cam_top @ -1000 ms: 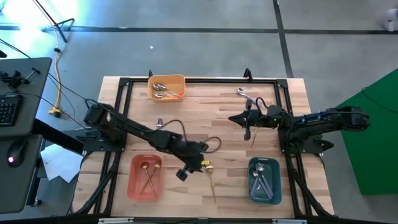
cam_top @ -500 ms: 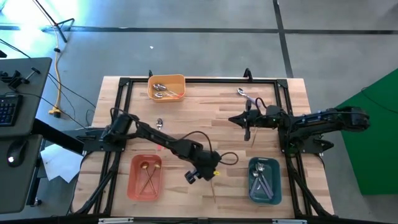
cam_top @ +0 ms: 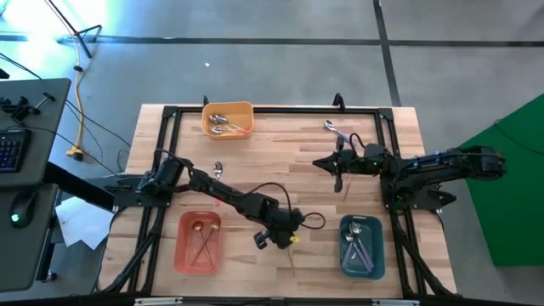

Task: Sort silverware by color (type)
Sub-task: Put the bottom gold spoon into the orange bin

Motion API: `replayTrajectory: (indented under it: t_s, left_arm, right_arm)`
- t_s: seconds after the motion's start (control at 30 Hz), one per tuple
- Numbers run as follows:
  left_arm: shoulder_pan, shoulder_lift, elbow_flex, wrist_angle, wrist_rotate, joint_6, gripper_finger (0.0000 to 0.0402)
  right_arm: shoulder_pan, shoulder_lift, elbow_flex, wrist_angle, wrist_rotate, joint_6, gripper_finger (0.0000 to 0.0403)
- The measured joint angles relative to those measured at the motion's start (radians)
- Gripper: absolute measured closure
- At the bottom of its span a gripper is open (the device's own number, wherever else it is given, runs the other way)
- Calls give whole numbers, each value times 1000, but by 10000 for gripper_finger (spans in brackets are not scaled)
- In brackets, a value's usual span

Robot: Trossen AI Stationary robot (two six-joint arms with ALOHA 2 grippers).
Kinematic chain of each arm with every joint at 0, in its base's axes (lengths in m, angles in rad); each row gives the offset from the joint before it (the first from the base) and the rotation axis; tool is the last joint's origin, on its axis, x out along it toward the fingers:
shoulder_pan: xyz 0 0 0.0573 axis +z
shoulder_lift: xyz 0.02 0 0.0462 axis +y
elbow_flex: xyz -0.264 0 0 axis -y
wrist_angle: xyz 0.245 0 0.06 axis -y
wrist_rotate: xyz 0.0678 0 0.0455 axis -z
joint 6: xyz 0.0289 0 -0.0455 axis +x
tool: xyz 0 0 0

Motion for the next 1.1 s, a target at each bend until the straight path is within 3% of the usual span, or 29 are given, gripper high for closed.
replayTrajectory:
  t_s: [0.3,0.5,0.73,1.1]
  left_arm:
    - [0,48,5,-4,-33,-8,334]
    - [-2,25,2,-83,-46,30,388]
    - [-18,10,2,-155,-104,91,397]
    - [-84,-98,-8,-469,-238,189,400]
  right_arm:
    - [0,0,0,-1,0,15,403]
    - [0,0,0,0,0,14,403]
    - [0,0,0,-1,0,21,403]
    - [0,-1,0,-11,0,23,403]
